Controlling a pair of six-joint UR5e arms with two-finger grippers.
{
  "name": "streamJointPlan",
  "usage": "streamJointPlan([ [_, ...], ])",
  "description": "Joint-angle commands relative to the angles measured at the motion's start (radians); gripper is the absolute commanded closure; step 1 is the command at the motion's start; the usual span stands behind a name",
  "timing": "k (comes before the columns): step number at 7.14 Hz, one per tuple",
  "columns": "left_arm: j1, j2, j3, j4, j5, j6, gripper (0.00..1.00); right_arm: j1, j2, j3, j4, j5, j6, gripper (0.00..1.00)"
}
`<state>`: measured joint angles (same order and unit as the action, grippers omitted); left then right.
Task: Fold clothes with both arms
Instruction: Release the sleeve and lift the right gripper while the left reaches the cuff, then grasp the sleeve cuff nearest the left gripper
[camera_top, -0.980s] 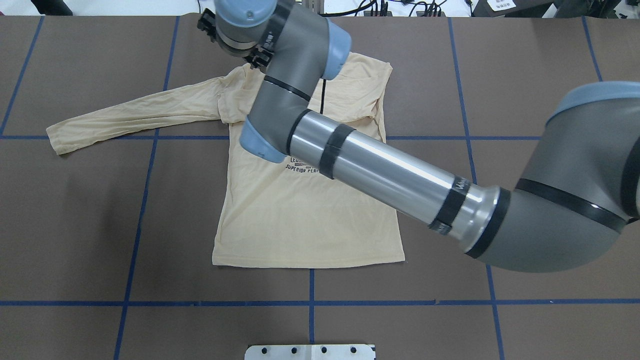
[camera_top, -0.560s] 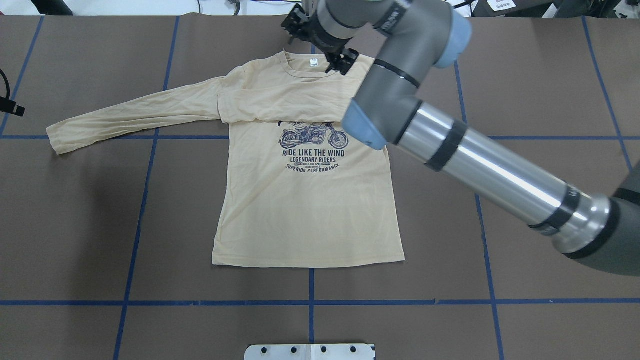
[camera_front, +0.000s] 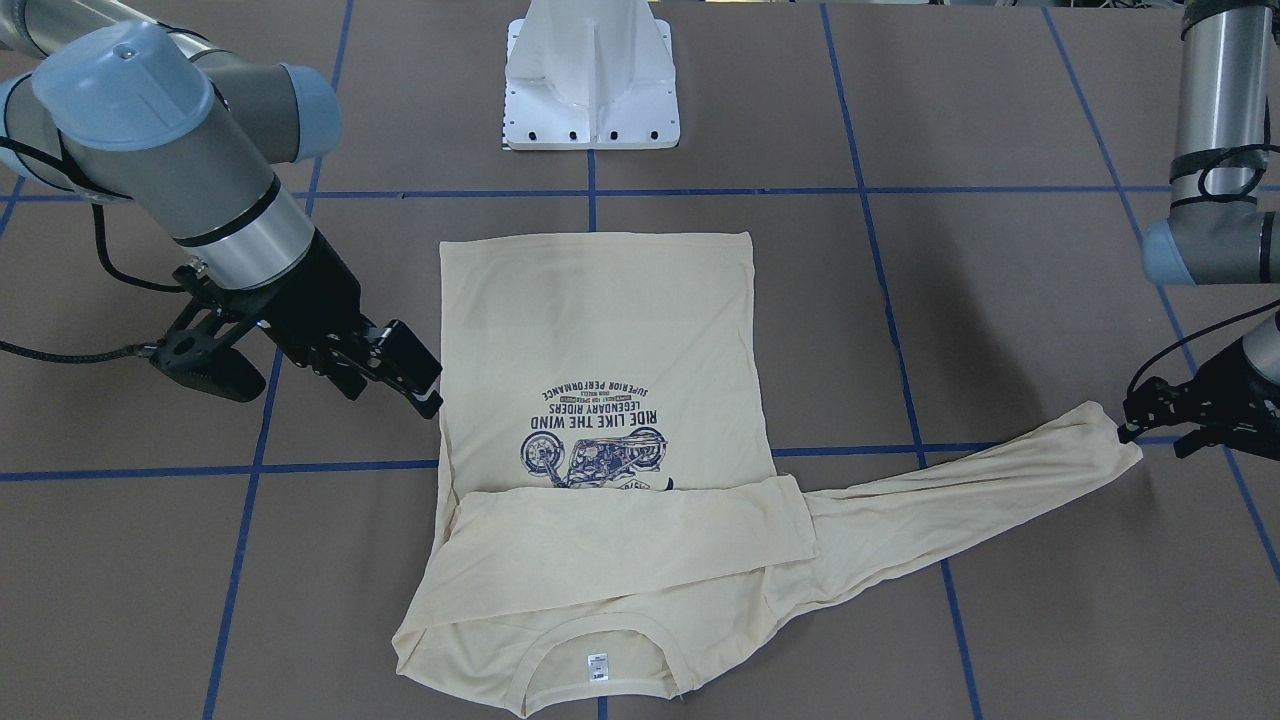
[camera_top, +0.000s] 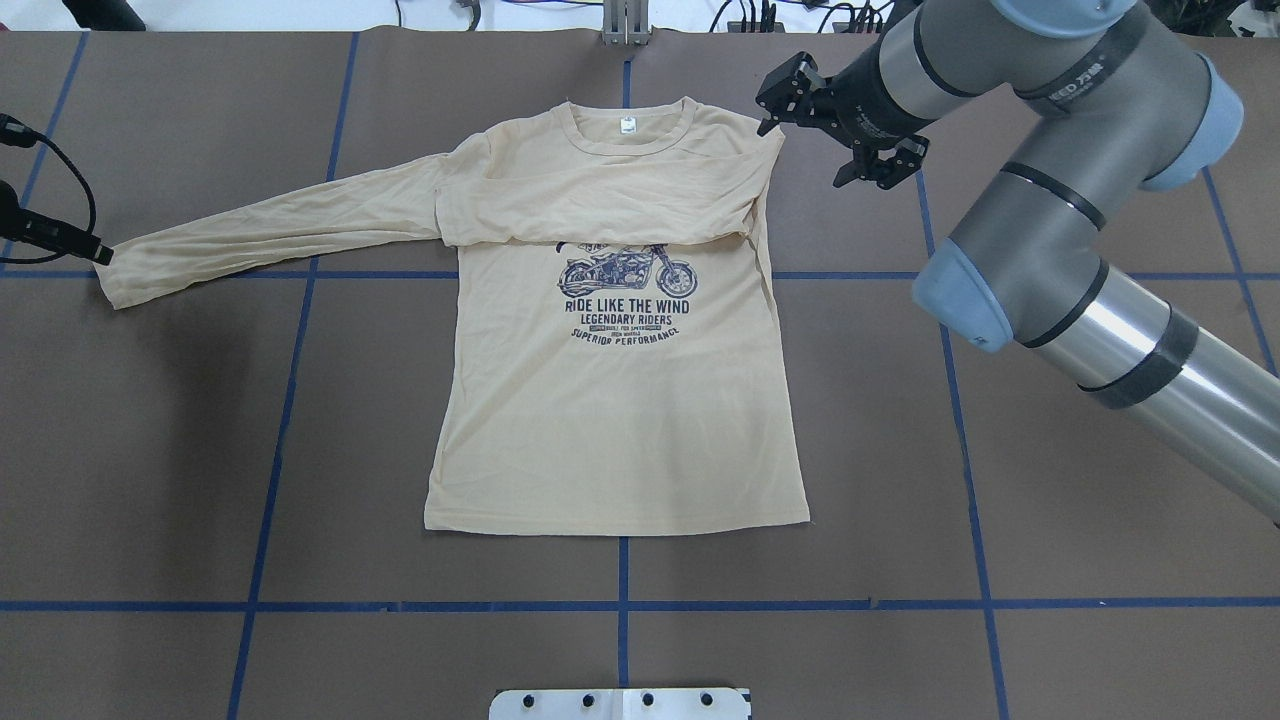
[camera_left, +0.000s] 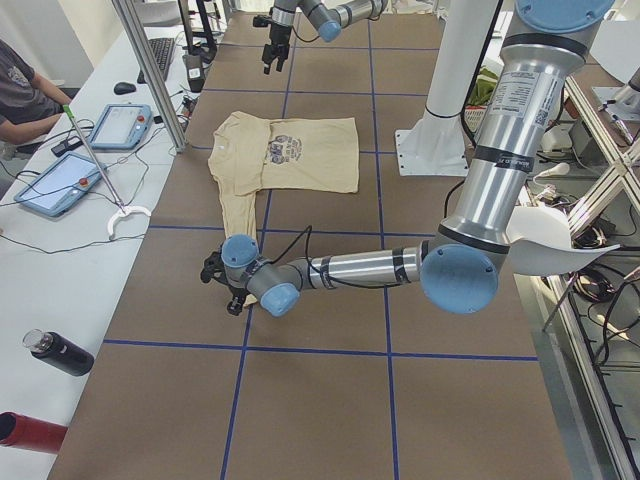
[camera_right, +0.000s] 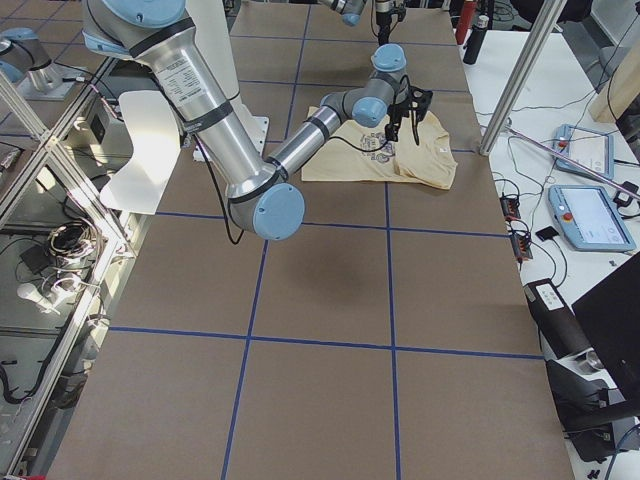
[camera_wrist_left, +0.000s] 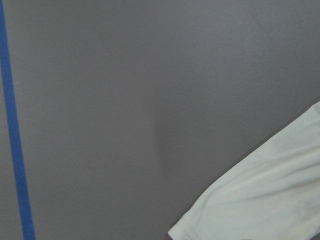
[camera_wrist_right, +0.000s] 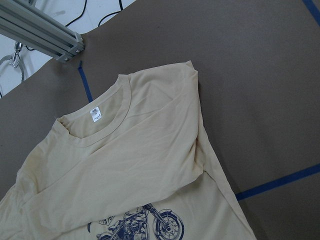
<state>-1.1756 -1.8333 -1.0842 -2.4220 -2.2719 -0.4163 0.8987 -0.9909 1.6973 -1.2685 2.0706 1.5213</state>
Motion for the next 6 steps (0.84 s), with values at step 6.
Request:
streamJointPlan([
  [6,0.044,-0.006,0.023,0.001,-0.003,-0.035,0.49,0.005,-0.086,0.051,-0.005,-0.012,-0.035,0.02],
])
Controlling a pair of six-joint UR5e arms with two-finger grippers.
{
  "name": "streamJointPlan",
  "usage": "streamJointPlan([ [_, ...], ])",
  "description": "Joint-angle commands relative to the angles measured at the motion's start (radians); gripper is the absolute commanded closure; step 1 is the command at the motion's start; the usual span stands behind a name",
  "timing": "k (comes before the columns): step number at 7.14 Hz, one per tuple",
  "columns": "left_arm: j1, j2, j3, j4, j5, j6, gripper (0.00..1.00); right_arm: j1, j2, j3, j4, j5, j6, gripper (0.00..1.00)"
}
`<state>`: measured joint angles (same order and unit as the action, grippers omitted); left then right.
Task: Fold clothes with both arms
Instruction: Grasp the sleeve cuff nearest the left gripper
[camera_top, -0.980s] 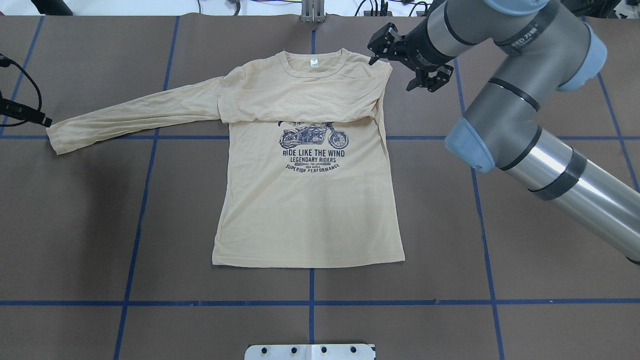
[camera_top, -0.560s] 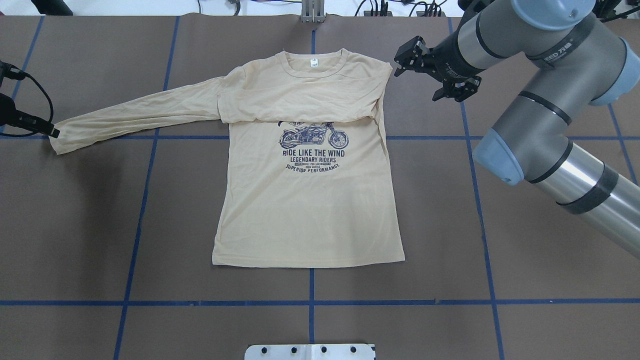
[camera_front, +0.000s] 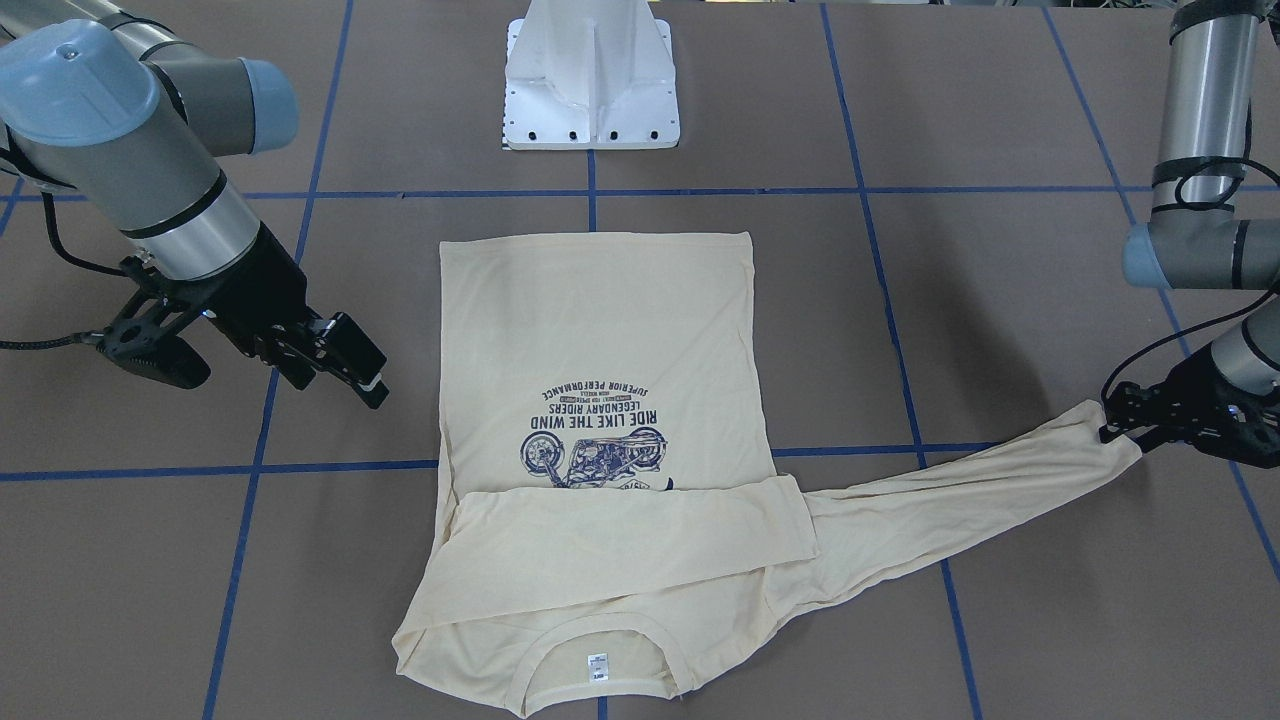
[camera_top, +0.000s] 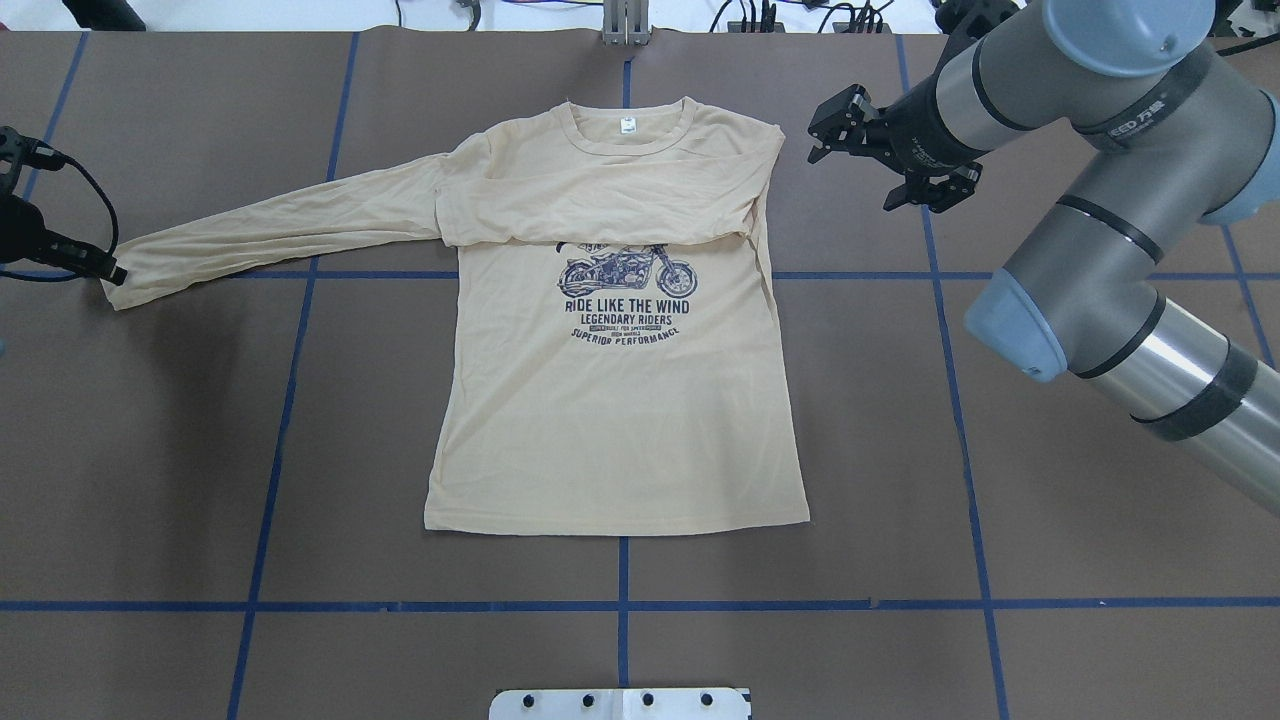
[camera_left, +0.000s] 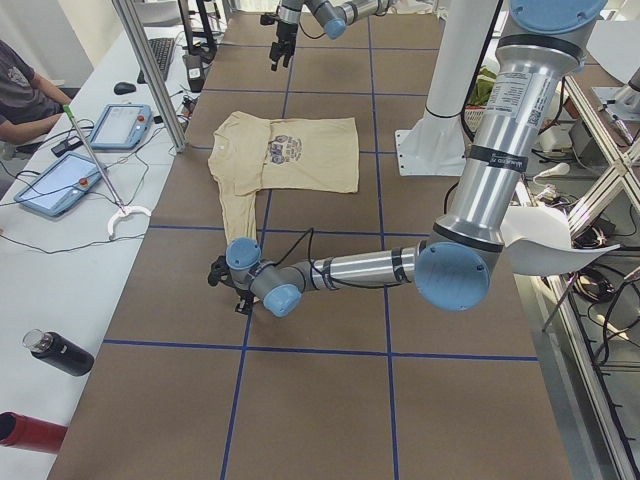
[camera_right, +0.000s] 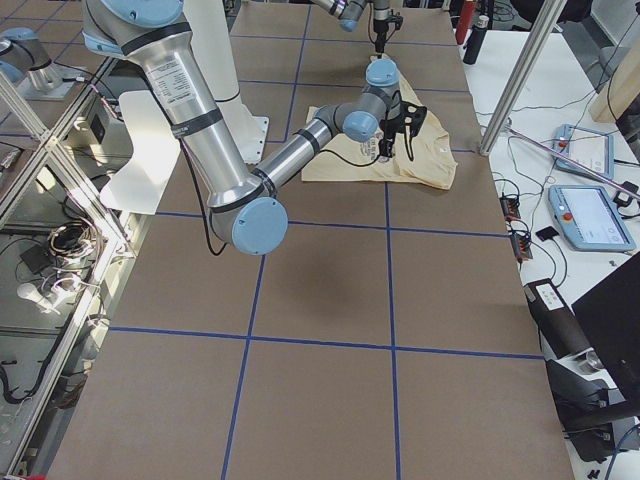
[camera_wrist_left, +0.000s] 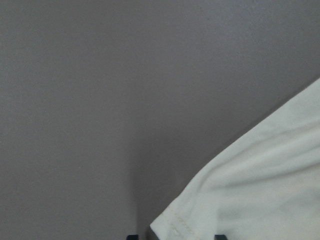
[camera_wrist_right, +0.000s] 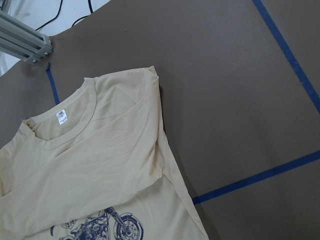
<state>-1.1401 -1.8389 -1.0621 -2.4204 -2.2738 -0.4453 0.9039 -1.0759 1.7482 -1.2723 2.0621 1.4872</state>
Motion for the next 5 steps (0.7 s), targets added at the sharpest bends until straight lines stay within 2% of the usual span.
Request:
streamJointPlan([
  [1,0.008,0.000,-0.002,0.000,-0.003,-0.006,0.56,-0.002,0.001,0.002,-0.001,-0.005,-0.001,0.02],
  [3,0.008,-0.014,-0.010,-0.002,-0.007,-0.007,1.00,-0.002,-0.007,0.010,-0.001,-0.008,-0.001,0.02],
  [5,-0.022,-0.020,-0.038,0.006,-0.094,-0.013,1.00,-0.008,-0.009,0.011,-0.001,-0.030,-0.001,0.02],
])
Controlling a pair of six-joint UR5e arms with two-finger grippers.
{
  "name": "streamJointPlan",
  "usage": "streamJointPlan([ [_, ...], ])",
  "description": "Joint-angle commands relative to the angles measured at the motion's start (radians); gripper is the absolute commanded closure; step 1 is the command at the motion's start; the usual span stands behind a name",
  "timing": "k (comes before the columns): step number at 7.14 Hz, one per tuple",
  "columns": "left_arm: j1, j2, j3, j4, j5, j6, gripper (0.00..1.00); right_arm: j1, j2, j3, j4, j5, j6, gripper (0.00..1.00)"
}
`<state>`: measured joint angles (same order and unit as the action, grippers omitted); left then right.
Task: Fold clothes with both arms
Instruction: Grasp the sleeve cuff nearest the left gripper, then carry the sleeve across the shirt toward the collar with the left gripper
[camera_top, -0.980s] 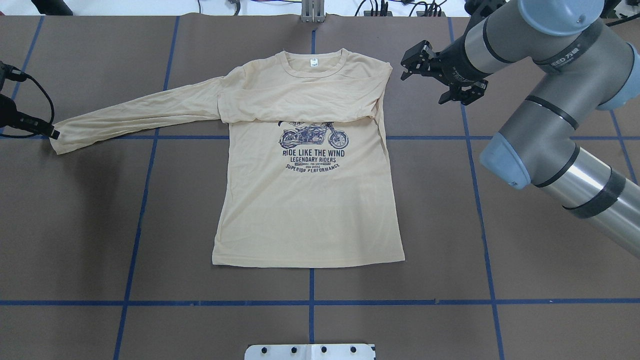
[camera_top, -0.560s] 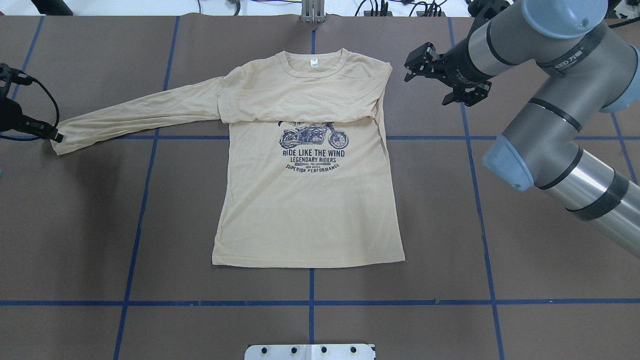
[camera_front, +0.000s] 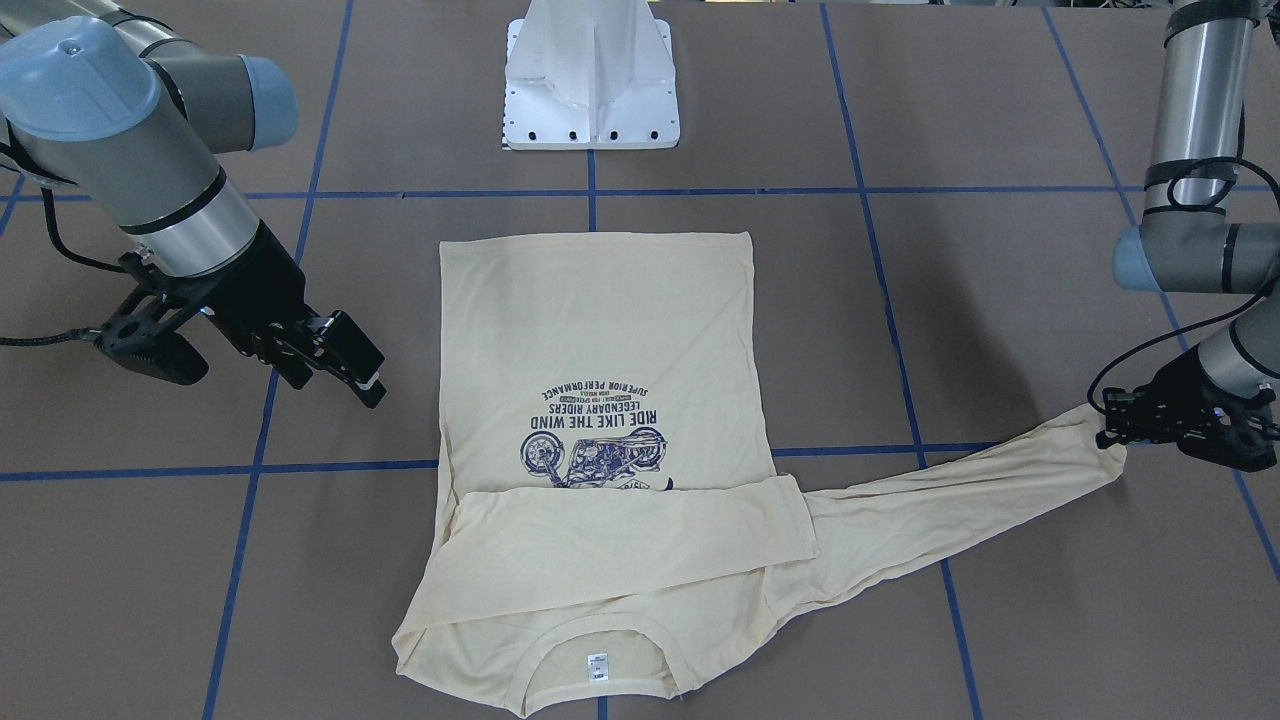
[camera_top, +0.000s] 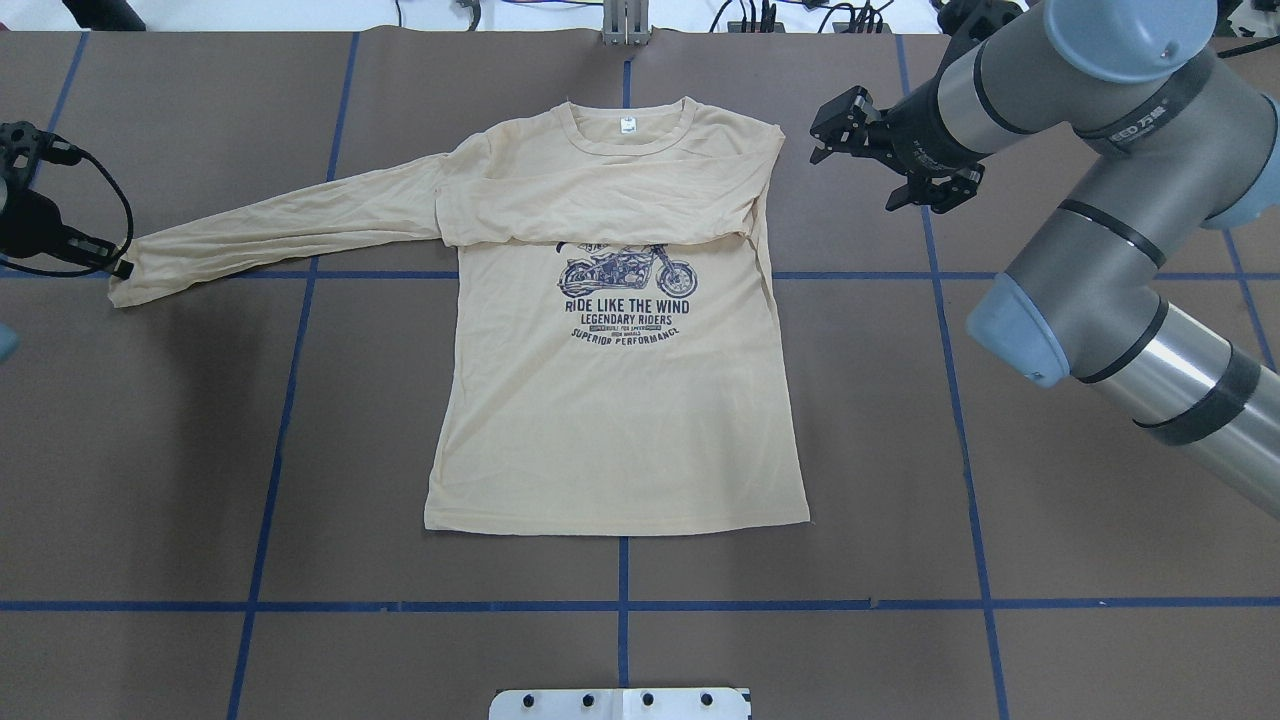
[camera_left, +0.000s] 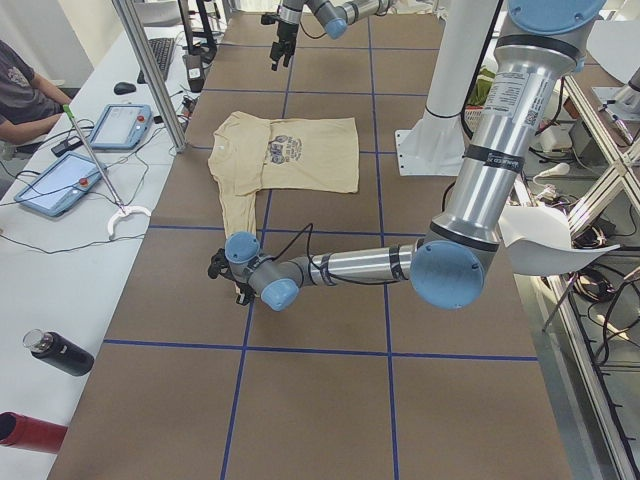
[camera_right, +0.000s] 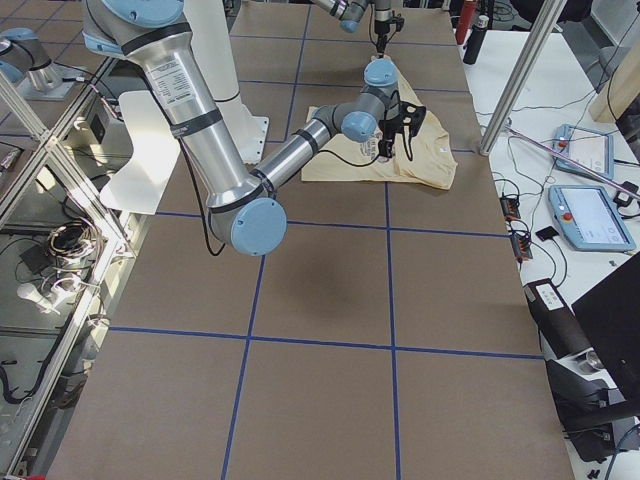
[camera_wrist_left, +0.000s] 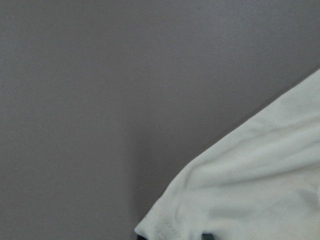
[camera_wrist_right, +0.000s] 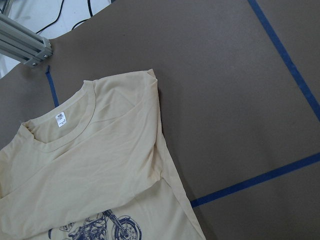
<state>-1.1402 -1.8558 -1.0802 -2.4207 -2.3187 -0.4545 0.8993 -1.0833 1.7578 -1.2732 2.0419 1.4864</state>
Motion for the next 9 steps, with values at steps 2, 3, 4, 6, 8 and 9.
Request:
streamJointPlan([
  [2,-0.053,-0.003,-0.163,0.015,-0.125,-0.206,1.00,0.000,-0.019,0.018,0.000,-0.016,0.000,0.02],
  [3,-0.047,-0.019,-0.267,0.015,-0.120,-0.407,1.00,-0.002,-0.083,0.063,0.002,-0.014,-0.009,0.01],
  [4,0.015,-0.086,-0.329,0.015,-0.114,-0.611,1.00,0.007,-0.146,0.104,0.002,-0.009,-0.067,0.01],
  [6,0.197,-0.257,-0.337,0.032,0.031,-0.943,1.00,0.050,-0.268,0.132,0.009,-0.003,-0.219,0.01],
  [8,0.334,-0.487,-0.327,0.238,0.213,-1.074,1.00,0.128,-0.372,0.134,0.018,0.007,-0.384,0.01],
  [9,0.393,-0.591,-0.279,0.273,0.290,-1.082,1.00,0.151,-0.401,0.135,0.017,0.018,-0.446,0.01],
])
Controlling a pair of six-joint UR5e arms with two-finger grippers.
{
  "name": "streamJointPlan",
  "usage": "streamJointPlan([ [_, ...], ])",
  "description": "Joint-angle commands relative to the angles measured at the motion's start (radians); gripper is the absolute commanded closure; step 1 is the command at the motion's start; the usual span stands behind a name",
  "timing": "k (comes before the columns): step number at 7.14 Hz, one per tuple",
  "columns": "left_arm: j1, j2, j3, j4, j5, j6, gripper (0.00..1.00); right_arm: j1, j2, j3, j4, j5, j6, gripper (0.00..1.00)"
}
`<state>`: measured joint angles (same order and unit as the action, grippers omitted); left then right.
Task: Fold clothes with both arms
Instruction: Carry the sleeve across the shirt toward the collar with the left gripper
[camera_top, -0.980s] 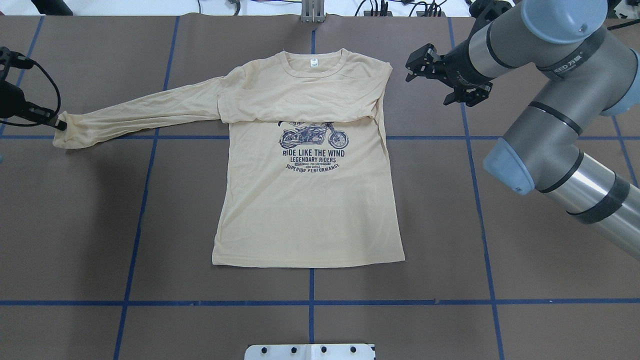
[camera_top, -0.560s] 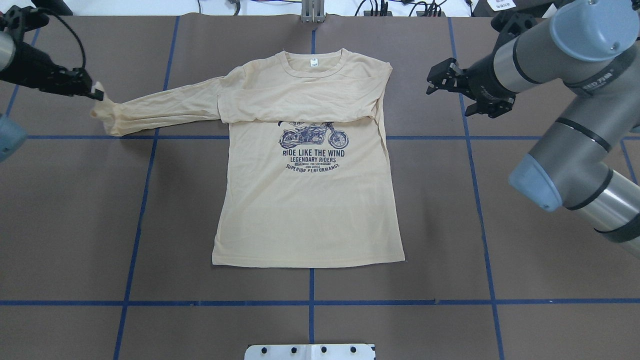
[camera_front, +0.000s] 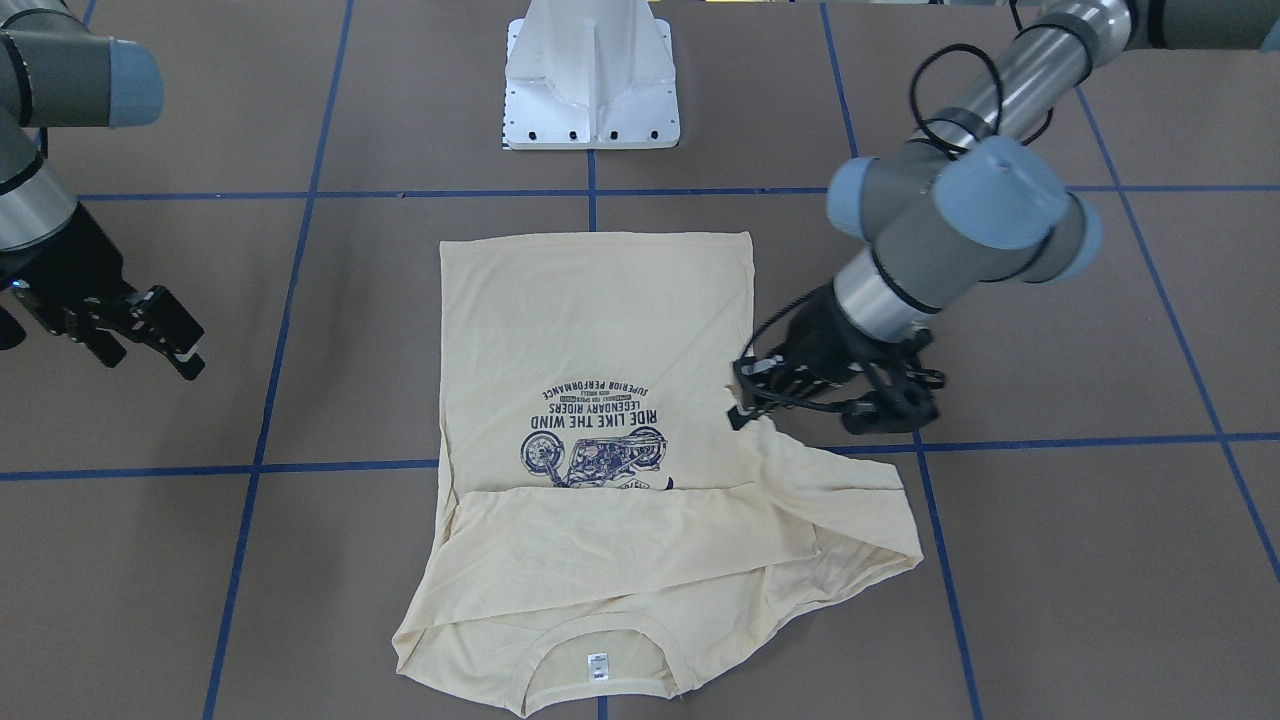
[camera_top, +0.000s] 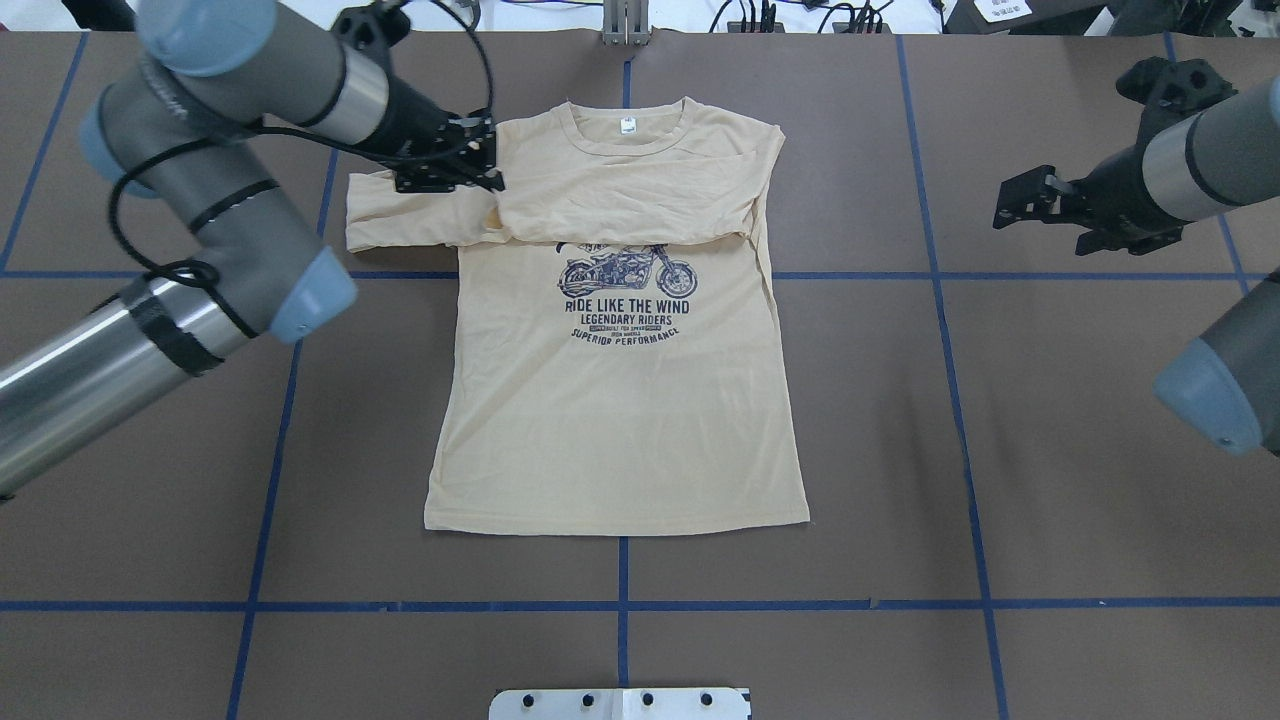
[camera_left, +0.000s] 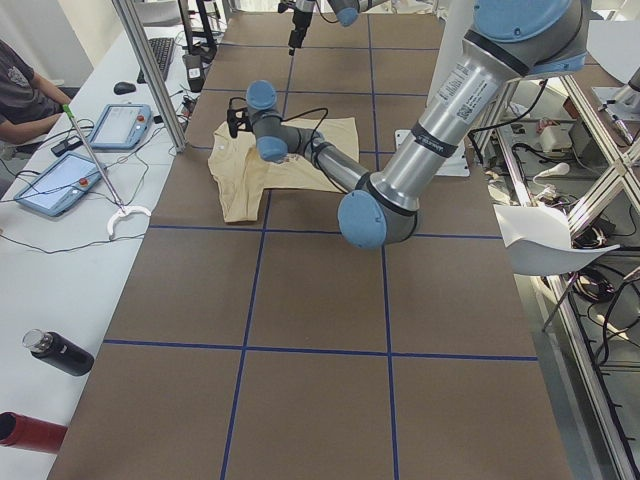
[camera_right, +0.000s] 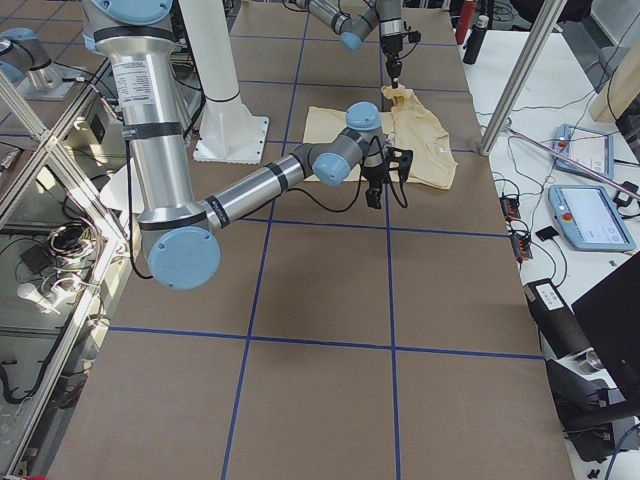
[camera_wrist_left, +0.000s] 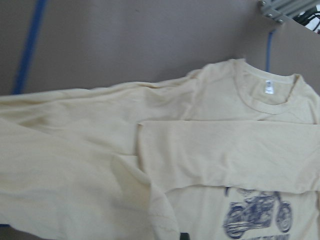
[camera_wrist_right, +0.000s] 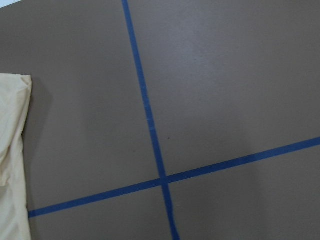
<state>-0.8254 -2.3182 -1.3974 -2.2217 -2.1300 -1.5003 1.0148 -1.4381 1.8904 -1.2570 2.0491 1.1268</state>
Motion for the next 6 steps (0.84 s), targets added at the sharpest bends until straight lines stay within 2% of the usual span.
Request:
streamJointPlan([
  [1,0.107,-0.224,0.145,0.064,0.128,-0.116,1.00,0.041,-0.050,0.003,0.002,0.011,-0.088,0.01],
  [2,0.124,-0.315,0.250,0.059,0.165,-0.123,1.00,0.044,-0.051,0.009,0.002,0.011,-0.088,0.01],
  [4,0.163,-0.372,0.338,0.039,0.269,-0.133,1.00,0.044,-0.051,0.012,0.002,0.008,-0.087,0.01],
  [6,0.166,-0.446,0.492,-0.085,0.323,-0.199,1.00,0.045,-0.061,0.013,0.002,0.006,-0.087,0.01],
])
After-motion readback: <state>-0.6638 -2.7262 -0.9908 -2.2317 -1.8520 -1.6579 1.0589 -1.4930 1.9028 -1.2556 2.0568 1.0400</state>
